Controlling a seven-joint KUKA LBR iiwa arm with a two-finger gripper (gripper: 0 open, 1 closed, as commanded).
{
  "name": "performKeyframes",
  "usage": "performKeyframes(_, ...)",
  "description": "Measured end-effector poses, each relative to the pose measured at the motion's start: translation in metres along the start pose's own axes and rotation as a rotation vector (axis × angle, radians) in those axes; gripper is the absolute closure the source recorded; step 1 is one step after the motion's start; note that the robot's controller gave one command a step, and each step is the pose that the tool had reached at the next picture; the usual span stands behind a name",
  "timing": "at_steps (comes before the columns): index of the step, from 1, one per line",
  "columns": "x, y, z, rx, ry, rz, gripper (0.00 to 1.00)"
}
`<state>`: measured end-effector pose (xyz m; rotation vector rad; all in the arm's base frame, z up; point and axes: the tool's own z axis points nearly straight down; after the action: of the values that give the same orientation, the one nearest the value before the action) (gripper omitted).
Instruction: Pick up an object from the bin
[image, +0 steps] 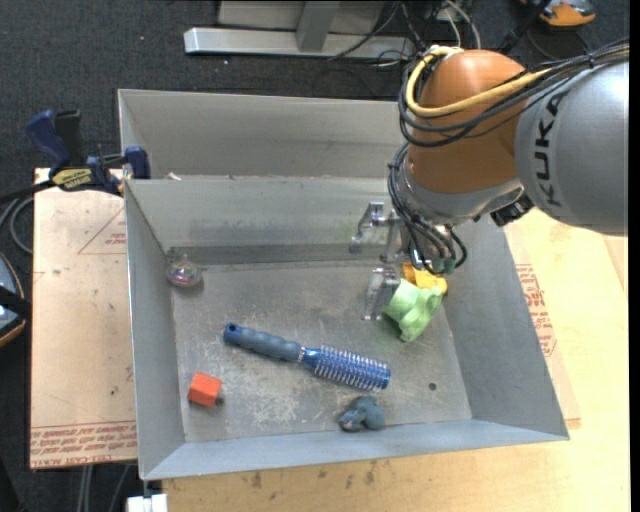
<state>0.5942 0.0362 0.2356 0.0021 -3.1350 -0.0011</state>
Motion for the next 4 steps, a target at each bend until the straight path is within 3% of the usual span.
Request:
performKeyframes(1,-0.041,-0.038,-0.072,0.002,-0.020,-0.041,0.00)
performKeyframes(2,-0.045,0.008,0.025,-0.001,-0.003,-0.511,0.00)
performKeyframes(3,0.021,0.051,0.120,-0.002,0.000,-0.684,0.00)
performKeyframes(4,0.033,0.078,0.160,0.003,-0.015,-0.621,0.00)
